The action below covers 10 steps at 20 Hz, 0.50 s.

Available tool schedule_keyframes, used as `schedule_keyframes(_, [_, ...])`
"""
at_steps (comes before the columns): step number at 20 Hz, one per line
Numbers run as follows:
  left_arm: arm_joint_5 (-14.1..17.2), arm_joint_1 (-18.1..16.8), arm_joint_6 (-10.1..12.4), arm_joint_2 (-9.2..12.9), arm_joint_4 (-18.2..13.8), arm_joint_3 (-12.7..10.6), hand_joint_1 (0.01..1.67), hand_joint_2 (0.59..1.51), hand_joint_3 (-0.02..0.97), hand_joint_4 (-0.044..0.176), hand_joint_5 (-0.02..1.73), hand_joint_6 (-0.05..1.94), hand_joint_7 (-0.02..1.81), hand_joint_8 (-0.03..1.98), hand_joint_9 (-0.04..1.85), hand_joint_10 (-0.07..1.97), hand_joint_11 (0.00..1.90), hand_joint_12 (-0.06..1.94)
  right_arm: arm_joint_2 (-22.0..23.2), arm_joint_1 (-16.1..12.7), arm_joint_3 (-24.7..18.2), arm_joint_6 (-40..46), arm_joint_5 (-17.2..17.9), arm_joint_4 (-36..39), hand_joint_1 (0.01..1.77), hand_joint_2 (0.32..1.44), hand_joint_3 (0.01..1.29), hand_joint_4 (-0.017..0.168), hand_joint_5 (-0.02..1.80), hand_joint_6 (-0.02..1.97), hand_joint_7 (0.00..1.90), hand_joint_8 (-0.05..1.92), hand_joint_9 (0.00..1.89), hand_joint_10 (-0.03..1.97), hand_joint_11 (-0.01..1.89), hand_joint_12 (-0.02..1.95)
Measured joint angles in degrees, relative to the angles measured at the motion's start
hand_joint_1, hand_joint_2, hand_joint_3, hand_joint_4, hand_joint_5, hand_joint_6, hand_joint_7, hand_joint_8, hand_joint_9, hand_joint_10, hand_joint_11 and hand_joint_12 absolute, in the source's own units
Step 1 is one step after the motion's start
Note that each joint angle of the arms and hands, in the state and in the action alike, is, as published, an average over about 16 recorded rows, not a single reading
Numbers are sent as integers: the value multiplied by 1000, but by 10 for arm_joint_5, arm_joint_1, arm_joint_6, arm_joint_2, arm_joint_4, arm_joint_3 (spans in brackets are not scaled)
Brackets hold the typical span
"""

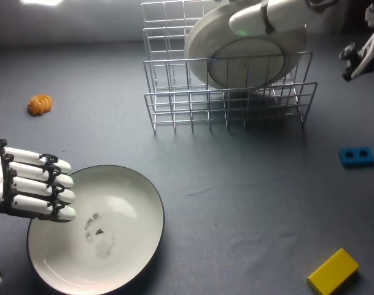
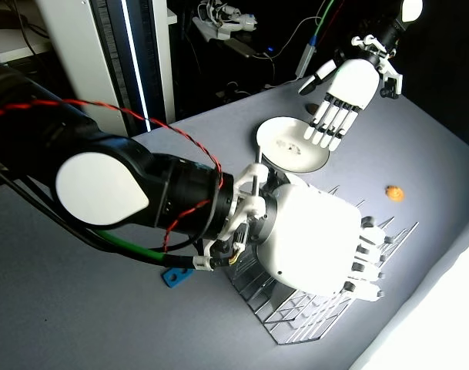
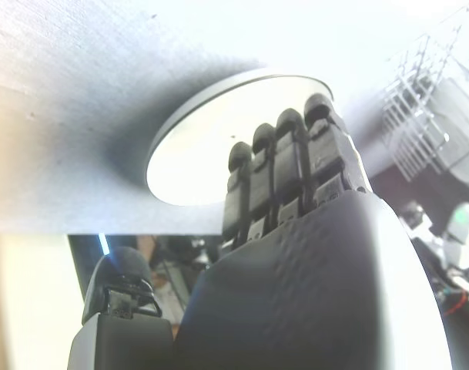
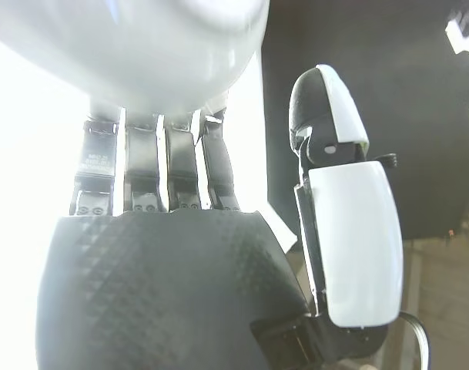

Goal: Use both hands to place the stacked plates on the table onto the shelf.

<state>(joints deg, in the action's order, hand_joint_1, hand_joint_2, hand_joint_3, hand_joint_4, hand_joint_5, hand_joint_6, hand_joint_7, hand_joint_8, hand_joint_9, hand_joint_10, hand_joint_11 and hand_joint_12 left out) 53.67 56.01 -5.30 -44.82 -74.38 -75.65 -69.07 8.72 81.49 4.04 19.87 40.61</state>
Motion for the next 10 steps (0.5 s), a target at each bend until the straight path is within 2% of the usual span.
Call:
schedule_keyframes(2, [-3,0,0,0,1,2,25,1148,2,5,166,12,142,14,96,5,23,58,10,-5,-17,-14,17,12,746,1180,12,-5,391,630,388,879,286,1172,146,1579])
schedule_keyframes(4, [-7,0,0,0,3,4,25,1148,3,5,166,12,142,14,98,5,23,59,21,-10,-40,-37,35,23,763,1154,12,-4,372,552,367,760,272,1035,135,1472])
schedule_keyframes(10, [-35,3,-1,-3,23,12,25,1149,2,5,162,12,141,13,99,4,28,54,56,-5,-131,-148,97,58,866,1029,12,0,249,273,235,392,177,569,91,857])
